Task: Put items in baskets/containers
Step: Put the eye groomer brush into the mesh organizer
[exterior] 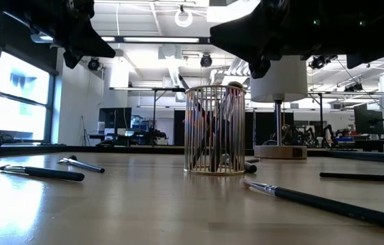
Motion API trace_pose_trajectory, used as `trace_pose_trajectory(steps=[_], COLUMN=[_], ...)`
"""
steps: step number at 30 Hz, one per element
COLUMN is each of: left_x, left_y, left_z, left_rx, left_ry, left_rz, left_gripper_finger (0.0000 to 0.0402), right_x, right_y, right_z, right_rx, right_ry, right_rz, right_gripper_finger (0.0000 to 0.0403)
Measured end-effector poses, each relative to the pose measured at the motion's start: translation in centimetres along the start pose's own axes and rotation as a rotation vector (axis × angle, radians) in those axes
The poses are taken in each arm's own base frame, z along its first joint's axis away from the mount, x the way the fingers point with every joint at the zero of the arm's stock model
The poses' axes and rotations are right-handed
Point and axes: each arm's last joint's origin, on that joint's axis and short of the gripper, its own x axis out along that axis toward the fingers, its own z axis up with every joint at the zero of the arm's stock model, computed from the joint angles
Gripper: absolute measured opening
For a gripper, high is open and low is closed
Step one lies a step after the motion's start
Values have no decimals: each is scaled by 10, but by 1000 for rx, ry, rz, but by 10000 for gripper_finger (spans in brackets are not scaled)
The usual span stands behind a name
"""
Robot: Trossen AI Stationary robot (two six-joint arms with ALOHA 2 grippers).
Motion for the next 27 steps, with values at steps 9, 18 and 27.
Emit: trace_pose_trajectory(steps=[9, 18, 27], left_x=[0, 0, 4], left_y=[0, 1, 1], left_z=[0, 0, -2], left_rx=[-7, -2, 29], left_ry=[1, -2, 19], left_rz=[0, 16, 35], left_gripper_finger=[0, 3, 76], right_x=[-8, -37, -73], right_y=[-1, -8, -13], right_z=[26, 47, 39], right_rx=[-46, 42, 369], right_ry=[-57, 131, 395], right_rz=[-80, -251, -391], right_gripper_finger=[91, 36, 3])
